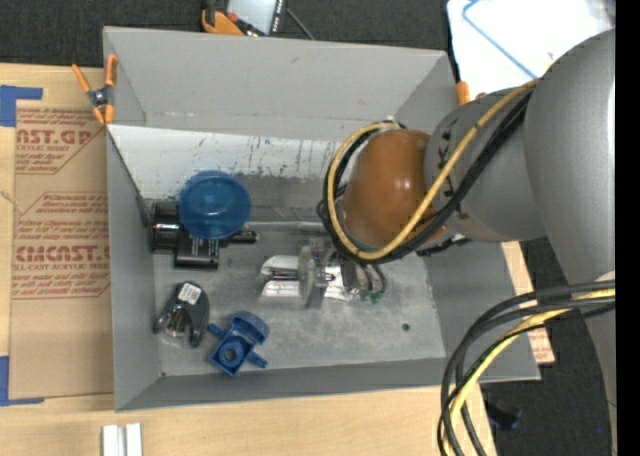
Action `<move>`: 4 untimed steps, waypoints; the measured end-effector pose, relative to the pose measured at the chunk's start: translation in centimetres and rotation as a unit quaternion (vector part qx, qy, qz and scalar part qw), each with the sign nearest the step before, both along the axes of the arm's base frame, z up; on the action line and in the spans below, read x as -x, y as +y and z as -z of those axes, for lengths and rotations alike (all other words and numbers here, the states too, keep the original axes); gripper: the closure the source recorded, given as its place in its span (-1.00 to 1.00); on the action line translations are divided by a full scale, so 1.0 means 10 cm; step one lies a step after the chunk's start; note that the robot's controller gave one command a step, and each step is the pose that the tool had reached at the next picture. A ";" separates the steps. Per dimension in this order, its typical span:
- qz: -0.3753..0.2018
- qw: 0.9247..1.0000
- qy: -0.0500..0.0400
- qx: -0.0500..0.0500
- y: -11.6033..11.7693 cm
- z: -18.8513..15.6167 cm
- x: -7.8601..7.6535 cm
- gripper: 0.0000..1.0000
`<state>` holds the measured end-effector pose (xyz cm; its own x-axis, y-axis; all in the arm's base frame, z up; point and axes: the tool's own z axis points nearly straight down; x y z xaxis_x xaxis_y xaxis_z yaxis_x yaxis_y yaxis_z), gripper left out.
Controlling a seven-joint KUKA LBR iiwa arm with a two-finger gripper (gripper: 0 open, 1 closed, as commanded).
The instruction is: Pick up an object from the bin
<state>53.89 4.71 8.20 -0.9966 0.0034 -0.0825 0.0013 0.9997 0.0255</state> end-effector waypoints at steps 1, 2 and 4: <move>0.178 0.984 0.004 -0.013 0.10 -0.07 0.14 1.00; 0.043 0.999 -0.003 -0.004 0.10 0.11 -0.23 -1.00; 0.241 0.970 -0.008 -0.024 0.48 0.06 -0.24 1.00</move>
Offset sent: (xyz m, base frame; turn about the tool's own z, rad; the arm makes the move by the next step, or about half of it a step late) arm 0.0214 0.0098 -0.0120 0.0878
